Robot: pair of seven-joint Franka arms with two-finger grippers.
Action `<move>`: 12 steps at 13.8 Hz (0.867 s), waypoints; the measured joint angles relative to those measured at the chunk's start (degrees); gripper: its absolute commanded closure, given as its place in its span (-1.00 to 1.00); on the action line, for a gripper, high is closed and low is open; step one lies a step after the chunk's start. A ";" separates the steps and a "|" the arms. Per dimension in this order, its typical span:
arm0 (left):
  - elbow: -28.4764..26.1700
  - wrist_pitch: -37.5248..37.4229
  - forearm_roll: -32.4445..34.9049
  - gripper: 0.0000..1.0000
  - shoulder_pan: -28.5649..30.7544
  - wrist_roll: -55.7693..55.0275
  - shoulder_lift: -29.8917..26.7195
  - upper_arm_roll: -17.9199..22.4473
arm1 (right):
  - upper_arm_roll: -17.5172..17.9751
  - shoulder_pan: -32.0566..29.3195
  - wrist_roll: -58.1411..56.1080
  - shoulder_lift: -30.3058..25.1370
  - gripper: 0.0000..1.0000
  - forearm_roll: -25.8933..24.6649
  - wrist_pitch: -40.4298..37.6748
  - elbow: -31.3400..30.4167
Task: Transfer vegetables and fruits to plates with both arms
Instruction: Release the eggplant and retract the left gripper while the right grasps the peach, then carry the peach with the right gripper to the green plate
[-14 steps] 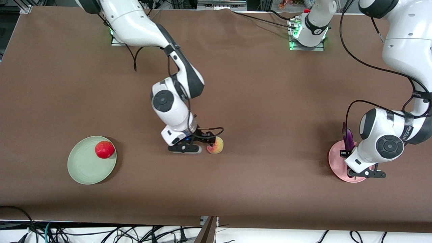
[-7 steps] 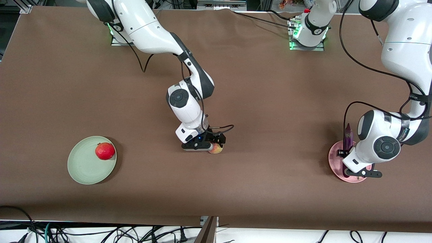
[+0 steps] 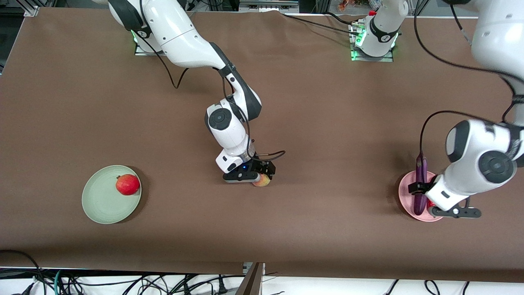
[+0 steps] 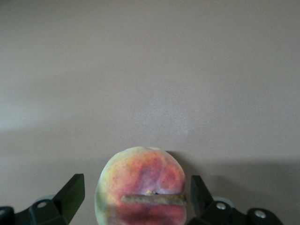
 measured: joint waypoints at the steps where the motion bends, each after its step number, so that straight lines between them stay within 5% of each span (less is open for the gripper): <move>1: 0.10 -1.40 -1.58 -1.00 0.00 0.00 -2.54 -0.76 | 0.00 0.03 0.00 0.31 -0.62 0.00 0.37 0.00; 4: 0.63 -7.36 -7.68 -1.00 0.01 -0.09 -10.23 -1.40 | 0.00 0.03 0.00 0.61 0.51 0.00 0.95 0.05; 5: 1.50 -10.55 -8.47 -1.00 0.07 -0.13 -12.29 -1.40 | -0.02 0.04 -0.01 0.61 0.71 0.00 1.02 0.20; 9: 7.22 -25.26 -9.99 -1.00 0.07 -0.14 -15.87 -1.61 | -0.66 -0.11 -0.17 0.48 0.75 -0.01 0.54 0.64; 12: 7.25 -27.60 -12.64 -1.00 -0.24 -0.10 -18.09 -1.40 | -2.96 -1.54 -3.95 -2.09 0.75 -0.03 -10.18 2.32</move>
